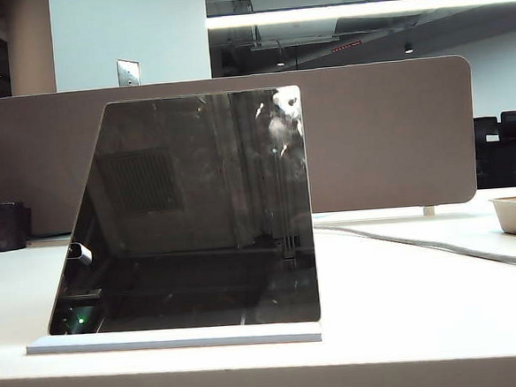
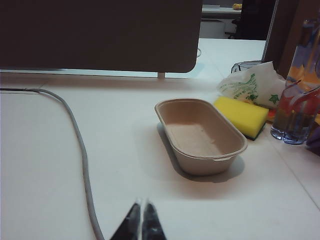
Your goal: Push the base of the mirror on the table to move it forward for a short distance.
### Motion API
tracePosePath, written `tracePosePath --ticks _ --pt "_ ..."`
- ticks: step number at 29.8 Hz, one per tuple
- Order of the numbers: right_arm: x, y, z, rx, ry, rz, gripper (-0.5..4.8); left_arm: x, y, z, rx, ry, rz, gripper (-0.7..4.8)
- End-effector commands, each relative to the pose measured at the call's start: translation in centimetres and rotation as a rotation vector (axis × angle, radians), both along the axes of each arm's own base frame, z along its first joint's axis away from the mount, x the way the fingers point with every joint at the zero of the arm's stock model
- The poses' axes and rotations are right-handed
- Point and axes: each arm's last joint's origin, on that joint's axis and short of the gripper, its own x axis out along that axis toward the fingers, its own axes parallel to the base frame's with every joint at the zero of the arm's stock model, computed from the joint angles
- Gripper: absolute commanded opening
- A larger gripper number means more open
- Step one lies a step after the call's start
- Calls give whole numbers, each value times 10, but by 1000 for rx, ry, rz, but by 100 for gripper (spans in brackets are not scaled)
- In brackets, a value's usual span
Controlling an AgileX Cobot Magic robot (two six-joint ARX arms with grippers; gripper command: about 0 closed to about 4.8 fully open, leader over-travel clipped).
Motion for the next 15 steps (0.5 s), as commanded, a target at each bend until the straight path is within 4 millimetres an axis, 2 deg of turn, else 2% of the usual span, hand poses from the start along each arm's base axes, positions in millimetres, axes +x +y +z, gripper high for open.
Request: tracePosePath --ticks 1,10,15 --pt "0 0 2 0 -18 3 22 0 0 1 -3 -12 -1 -2" --pt "0 2 2 0 -18 20 22 0 0 1 -3 -12 -1 -2" --pt "-2 21 2 1 -18 218 22 0 0 1 -3 -12 -1 -2"
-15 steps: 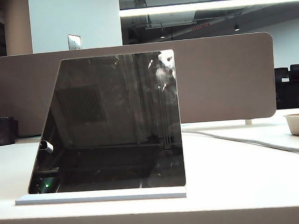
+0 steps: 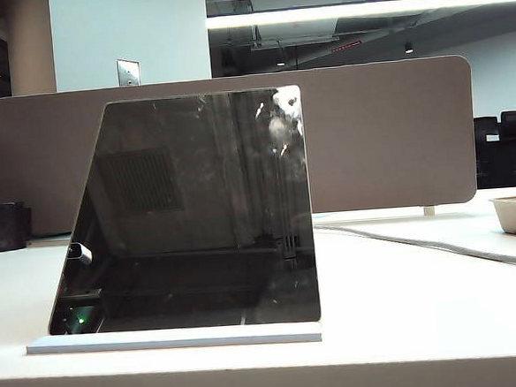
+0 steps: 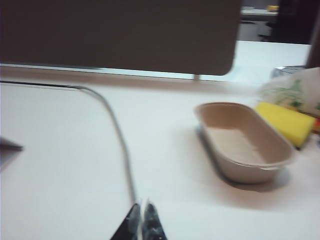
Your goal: Push the base of the mirror on the table to move it forward for a short distance.
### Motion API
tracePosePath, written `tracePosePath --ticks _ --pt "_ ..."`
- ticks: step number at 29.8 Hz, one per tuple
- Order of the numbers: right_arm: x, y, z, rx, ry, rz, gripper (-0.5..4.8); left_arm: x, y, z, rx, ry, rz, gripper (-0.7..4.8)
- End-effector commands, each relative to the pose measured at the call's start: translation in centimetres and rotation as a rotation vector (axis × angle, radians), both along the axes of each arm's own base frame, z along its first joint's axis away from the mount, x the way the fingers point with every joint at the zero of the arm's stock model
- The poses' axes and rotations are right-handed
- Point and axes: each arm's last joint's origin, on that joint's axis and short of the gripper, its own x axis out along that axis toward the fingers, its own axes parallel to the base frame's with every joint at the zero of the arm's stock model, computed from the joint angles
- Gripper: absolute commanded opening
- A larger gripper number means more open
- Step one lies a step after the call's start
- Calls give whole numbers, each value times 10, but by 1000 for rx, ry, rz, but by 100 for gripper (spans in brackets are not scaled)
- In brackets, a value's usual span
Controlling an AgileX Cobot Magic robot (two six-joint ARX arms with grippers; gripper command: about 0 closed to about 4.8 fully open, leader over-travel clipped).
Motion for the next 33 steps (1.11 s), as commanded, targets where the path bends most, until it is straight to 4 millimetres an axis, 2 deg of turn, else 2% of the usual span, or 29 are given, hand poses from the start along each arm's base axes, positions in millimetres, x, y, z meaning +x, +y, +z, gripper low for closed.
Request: tracePosePath --ticks 1,5,21,33 --pt "-2 12 2 3 -18 122 22 0 0 1 -3 -12 -1 -2" --pt "-6 25 2 4 -17 263 22 0 0 1 -3 -12 -1 -2" --pt "-19 48 2 6 -17 541 22 0 0 1 -3 -9 -1 -2" --pt "-20 49 2 6 -16 545 22 0 0 1 -3 -6 -1 -2"
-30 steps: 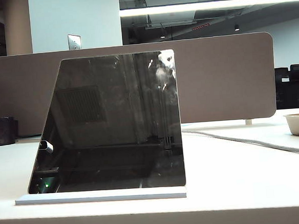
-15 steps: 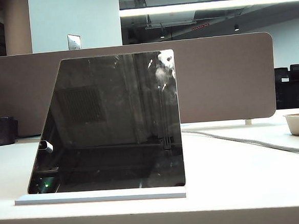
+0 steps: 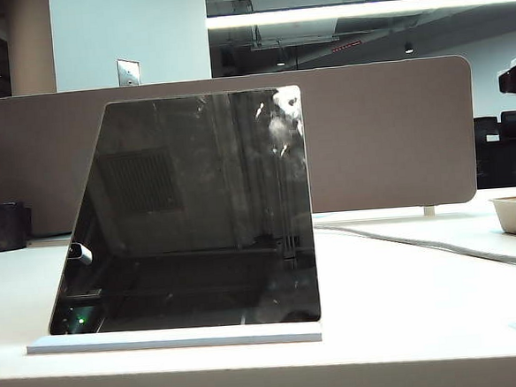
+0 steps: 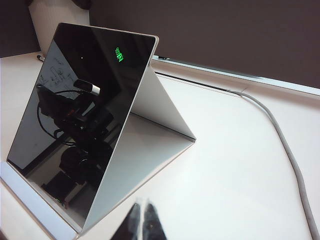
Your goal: Push the base of the mirror on the table to move it forward for a short distance.
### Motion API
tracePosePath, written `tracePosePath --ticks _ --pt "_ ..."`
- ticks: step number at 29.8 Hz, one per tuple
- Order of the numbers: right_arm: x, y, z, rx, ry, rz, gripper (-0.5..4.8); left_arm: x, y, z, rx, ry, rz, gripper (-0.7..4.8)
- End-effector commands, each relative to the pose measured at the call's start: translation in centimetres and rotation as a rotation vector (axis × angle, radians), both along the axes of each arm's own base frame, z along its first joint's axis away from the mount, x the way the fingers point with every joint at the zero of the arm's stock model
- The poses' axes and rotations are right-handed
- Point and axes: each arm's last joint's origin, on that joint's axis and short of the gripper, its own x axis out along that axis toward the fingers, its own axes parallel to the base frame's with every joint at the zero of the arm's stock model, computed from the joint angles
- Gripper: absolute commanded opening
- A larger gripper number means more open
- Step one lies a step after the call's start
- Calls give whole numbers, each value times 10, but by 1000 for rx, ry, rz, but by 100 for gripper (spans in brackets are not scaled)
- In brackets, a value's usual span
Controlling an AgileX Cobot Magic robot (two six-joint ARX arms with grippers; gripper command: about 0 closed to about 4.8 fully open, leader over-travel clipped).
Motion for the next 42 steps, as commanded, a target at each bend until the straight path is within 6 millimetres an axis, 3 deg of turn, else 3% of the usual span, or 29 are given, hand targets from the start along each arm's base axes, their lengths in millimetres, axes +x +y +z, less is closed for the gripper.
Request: tracePosePath --ticks 1,9,14,17,21,30,36,42 --pt "0 0 2 11 -14 1 22 0 0 1 -3 -7 -1 -2" --pt "0 0 2 11 -14 1 22 2 -2 5 24 36 -8 -2" --pt "0 0 2 11 -14 1 22 9 -19 13 -175 438 -115 -2" --pt "0 0 2 11 -13 1 22 19 -34 17 -255 584 -194 -2" --pt "0 0 2 10 -13 1 22 27 -56 20 -249 761 -428 -2" --pt "0 0 2 9 -11 1 22 42 -111 24 -300 988 -562 -2" --pt "0 0 2 9 -11 1 22 51 -159 28 -267 918 -689 -2" --pt "0 0 1 8 -10 2 22 59 -189 16 -332 972 -672 -2"
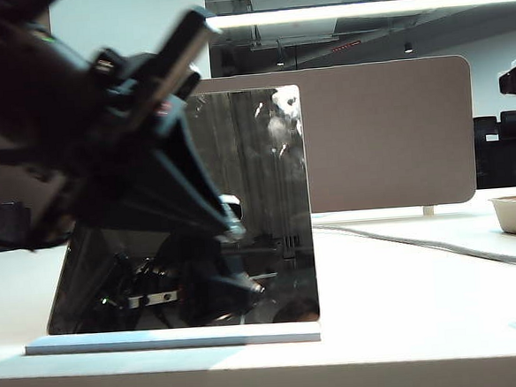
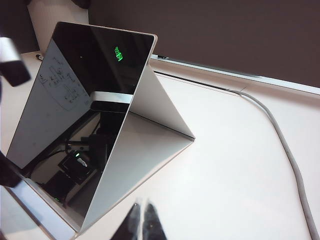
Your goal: Push the base of the mirror on the table to move it forward for a short distance.
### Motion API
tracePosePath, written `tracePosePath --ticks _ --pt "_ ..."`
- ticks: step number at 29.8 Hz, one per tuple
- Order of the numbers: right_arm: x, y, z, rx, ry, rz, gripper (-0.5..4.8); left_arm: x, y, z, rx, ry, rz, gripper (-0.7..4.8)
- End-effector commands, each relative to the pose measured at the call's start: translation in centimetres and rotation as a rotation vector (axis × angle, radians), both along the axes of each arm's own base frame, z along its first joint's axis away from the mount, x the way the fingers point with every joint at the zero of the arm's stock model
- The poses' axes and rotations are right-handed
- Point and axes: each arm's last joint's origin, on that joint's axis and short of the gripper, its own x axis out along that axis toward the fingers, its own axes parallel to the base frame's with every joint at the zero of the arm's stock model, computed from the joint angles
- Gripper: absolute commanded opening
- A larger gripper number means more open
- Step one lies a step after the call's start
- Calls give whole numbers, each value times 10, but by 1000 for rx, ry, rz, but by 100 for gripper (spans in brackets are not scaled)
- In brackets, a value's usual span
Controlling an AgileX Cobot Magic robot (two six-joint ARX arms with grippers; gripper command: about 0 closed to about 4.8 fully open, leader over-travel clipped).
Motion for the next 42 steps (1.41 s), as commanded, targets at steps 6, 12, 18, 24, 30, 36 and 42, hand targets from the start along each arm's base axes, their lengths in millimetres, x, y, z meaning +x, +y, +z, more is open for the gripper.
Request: tracePosePath --ticks 6,12,18,24,30,36,42 --pt "0 0 1 8 -10 3 22 9 -27 -22 13 86 21 -2" --pt "0 0 1 8 -10 3 22 8 -29 -27 18 140 -5 -2" --pt "0 0 1 8 -10 2 22 5 -26 -31 76 175 7 -2" --pt "0 0 1 8 -10 2 22 6 -22 -34 125 170 51 -2" --pt "0 0 1 8 -10 2 22 8 -21 -35 158 130 107 -2" --pt "0 0 1 8 -10 2 22 12 -19 -43 184 148 124 -2" --pt "0 0 1 8 -10 2 22 14 -20 -51 213 156 146 -2"
